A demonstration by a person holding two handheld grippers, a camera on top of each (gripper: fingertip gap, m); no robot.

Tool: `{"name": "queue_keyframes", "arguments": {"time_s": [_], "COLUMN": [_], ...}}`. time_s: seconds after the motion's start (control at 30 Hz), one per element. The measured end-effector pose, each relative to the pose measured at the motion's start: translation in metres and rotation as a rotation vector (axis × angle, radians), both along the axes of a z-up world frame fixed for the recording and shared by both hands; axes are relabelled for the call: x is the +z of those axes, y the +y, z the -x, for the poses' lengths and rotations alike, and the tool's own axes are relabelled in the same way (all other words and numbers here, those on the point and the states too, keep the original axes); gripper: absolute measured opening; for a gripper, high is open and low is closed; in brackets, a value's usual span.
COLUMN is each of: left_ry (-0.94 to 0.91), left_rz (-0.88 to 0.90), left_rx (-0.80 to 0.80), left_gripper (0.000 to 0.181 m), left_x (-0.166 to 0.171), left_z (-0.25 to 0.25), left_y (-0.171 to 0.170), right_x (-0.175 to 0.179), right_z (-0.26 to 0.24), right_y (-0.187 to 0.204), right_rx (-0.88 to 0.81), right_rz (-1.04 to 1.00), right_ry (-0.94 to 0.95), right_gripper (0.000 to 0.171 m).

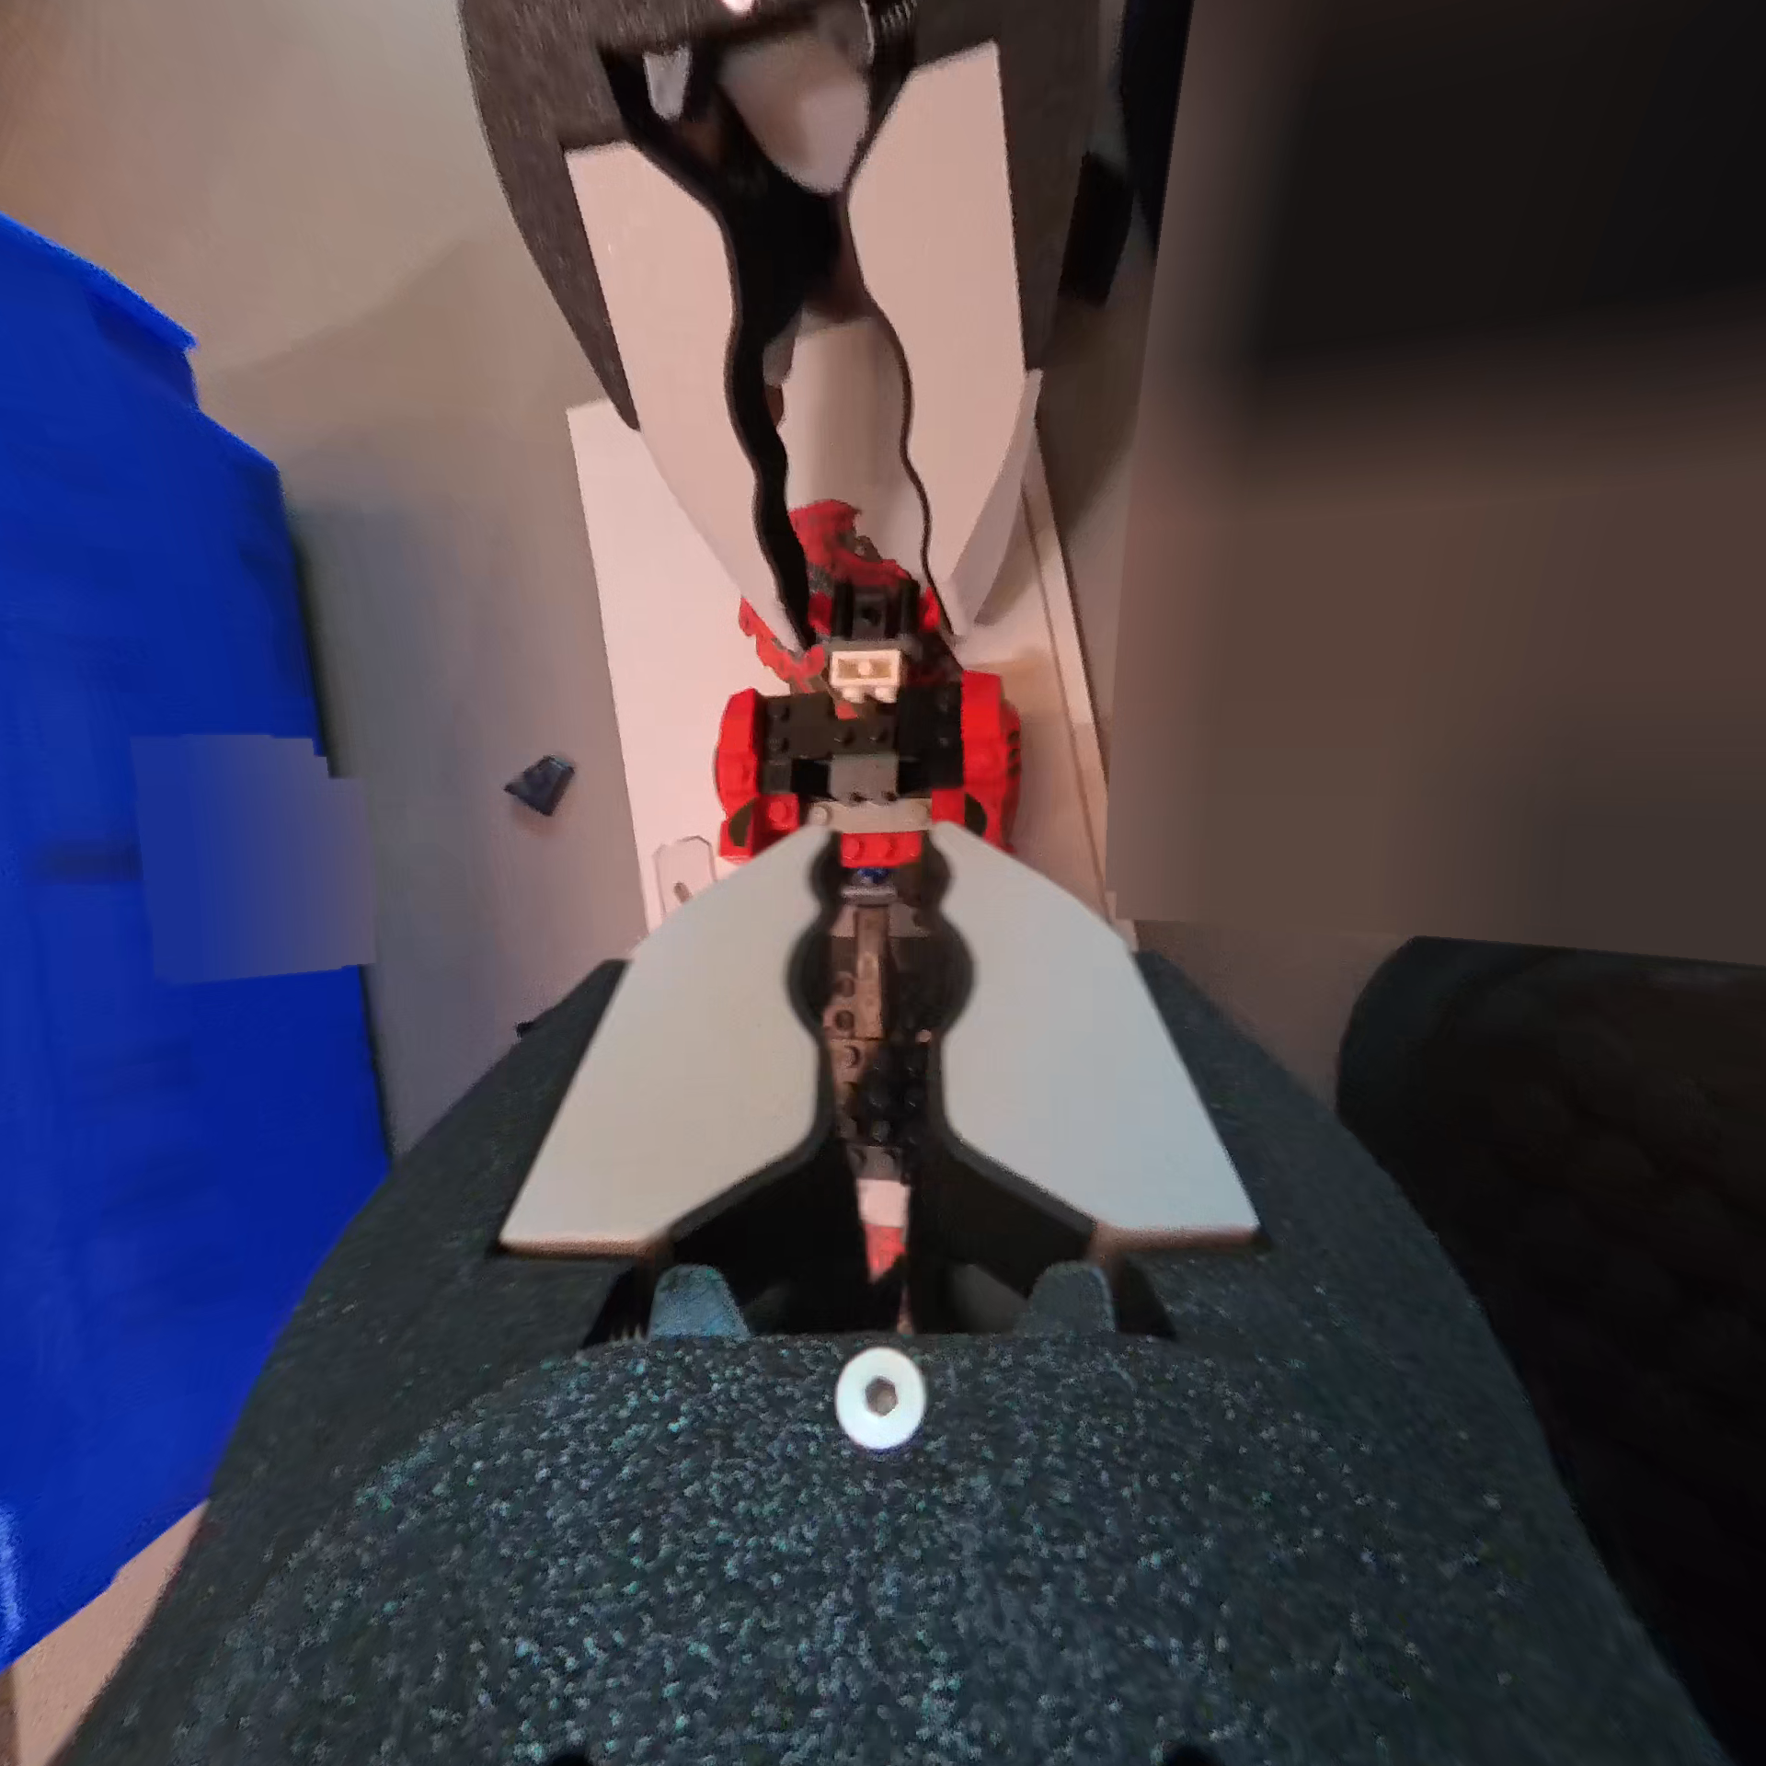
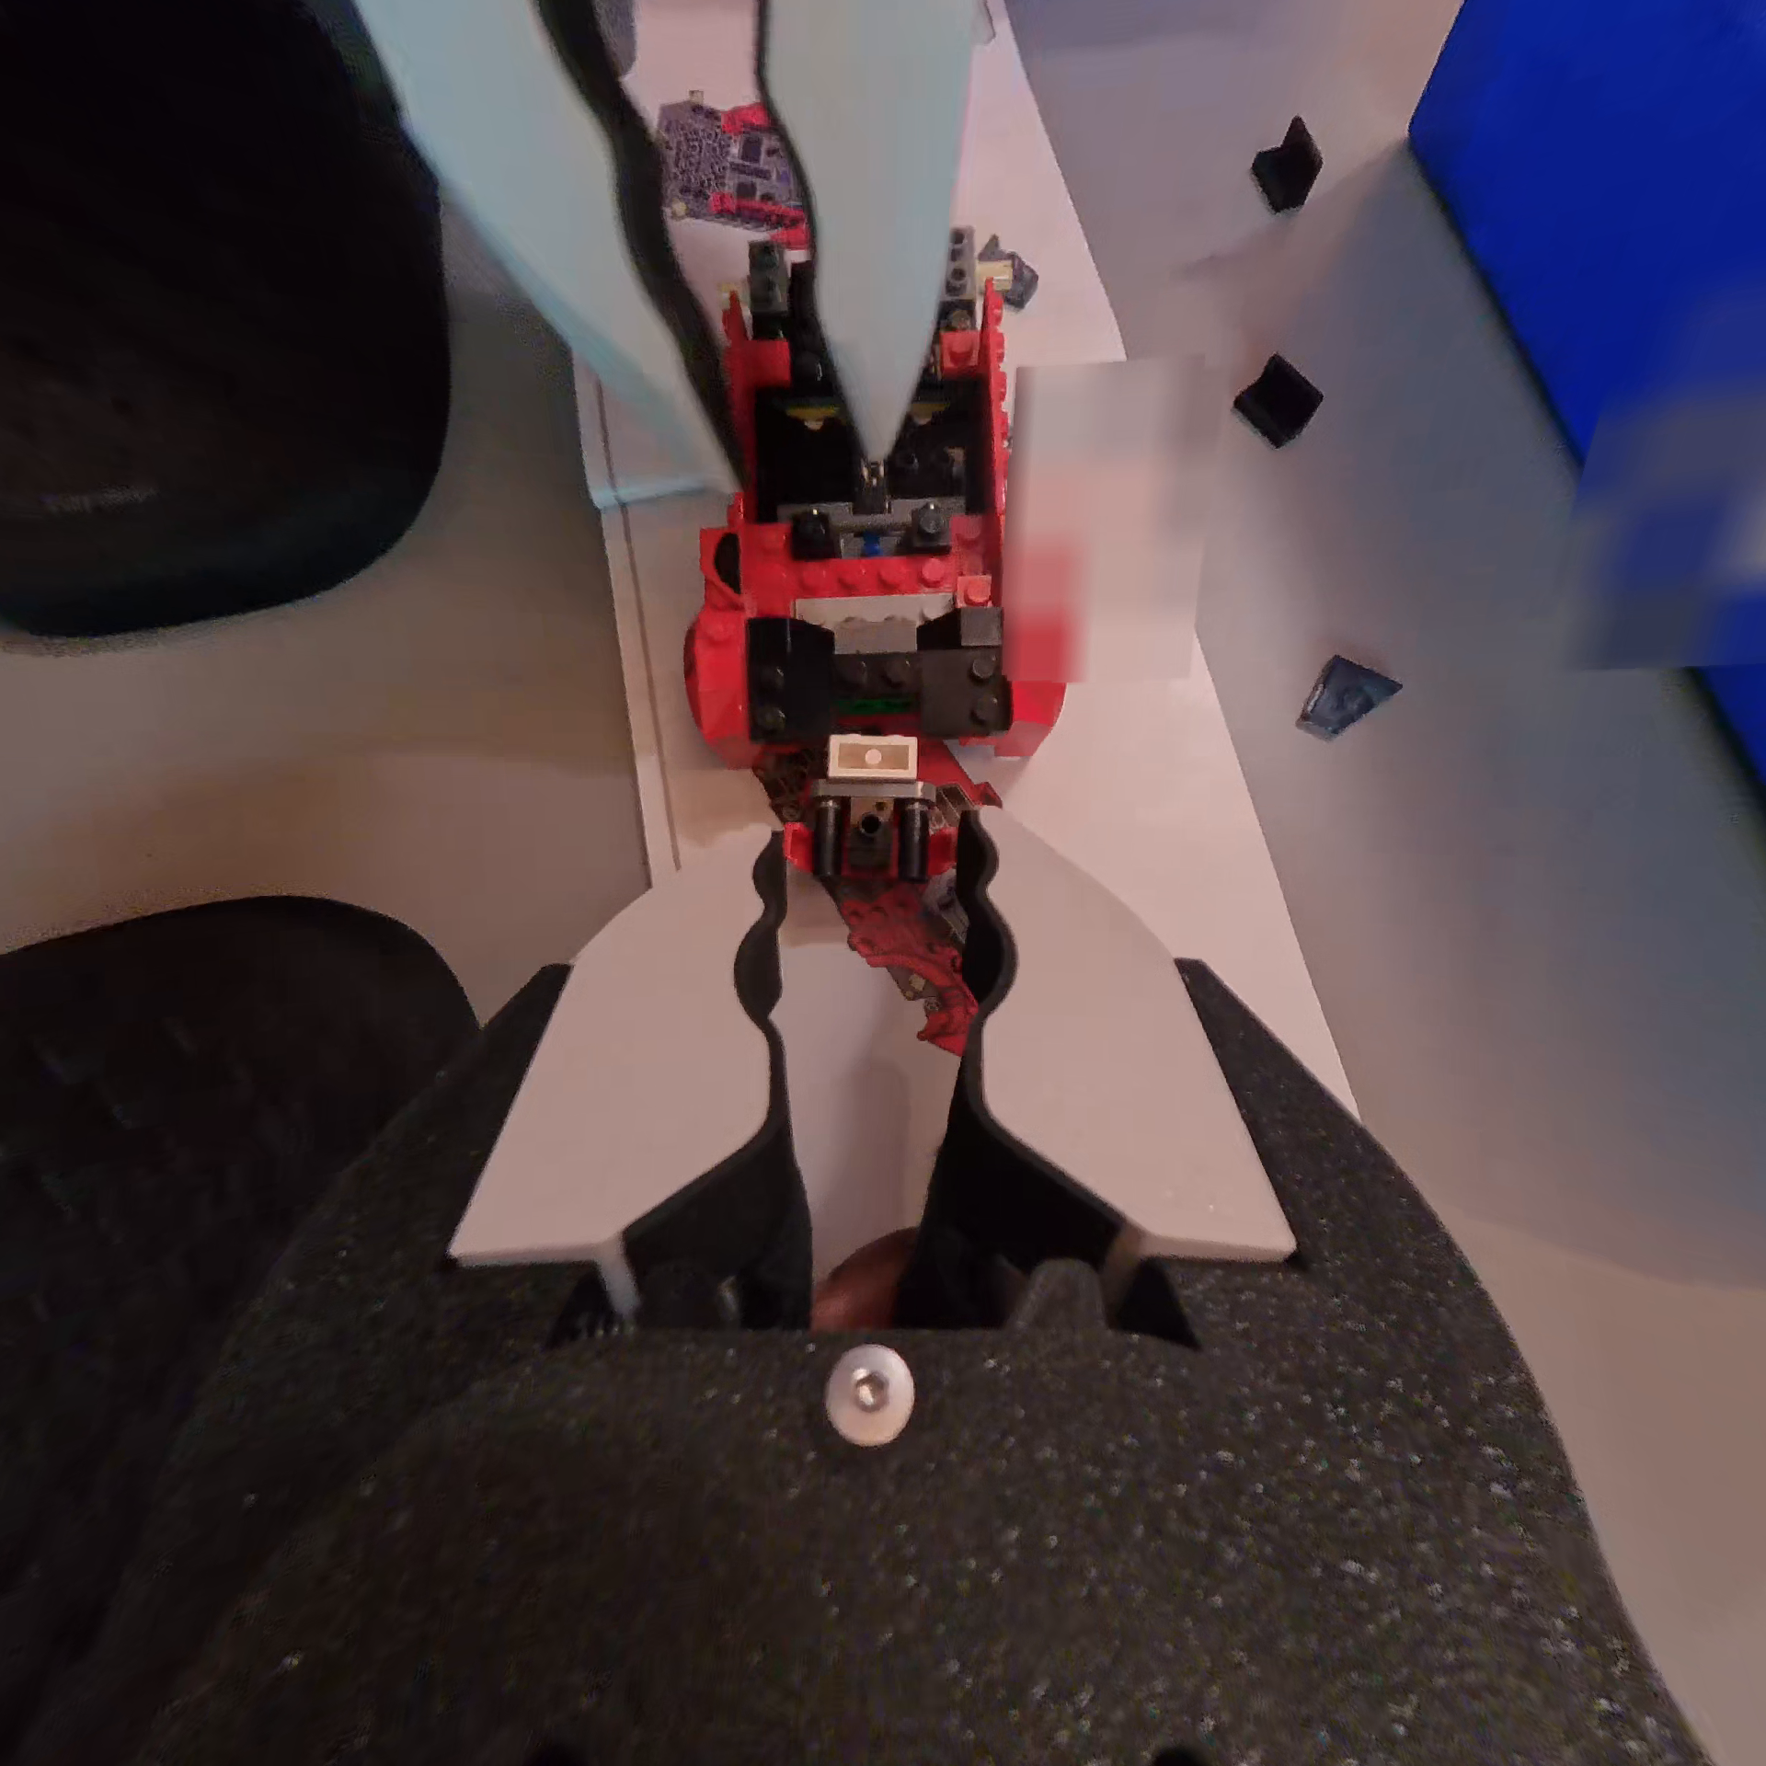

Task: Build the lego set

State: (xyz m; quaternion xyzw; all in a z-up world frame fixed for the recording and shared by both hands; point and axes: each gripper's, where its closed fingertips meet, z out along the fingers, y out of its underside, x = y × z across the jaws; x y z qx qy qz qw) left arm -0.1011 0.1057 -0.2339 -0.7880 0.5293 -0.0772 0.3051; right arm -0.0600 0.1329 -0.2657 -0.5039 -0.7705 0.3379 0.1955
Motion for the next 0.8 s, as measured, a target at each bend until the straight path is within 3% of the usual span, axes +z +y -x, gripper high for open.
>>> {"name": "queue_keyframes", "arguments": {"time_s": [0.03,0.13,0.33,0.8], "left_ry": [-0.010,-0.006,0.117,-0.008], "left_rz": [-0.033,-0.127,-0.020,-0.023], "left_rx": [0.003,0.034,-0.044,-0.052], "left_gripper": [0.004,0.000,0.000,0.000], "left_x": [0.003,0.005,-0.025,-0.027], "left_z": [0.000,0.003,0.000,-0.006], "left_y": [0.003,0.017,0.013,0.012], "right_x": [0.000,0.000,0.001,-0.003], "right_z": [0.000,0.001,0.002,0.007], "right_y": [0.000,0.000,0.000,-0.002], "right_rx": [0.004,0.009,0.019,0.026], "right_rz": [-0.002,-0.009,-0.024,-0.063], "right_ry": [0.000,0.011,0.033,0.018], "right_gripper": [0.034,0.034,0.034,0.034]}}
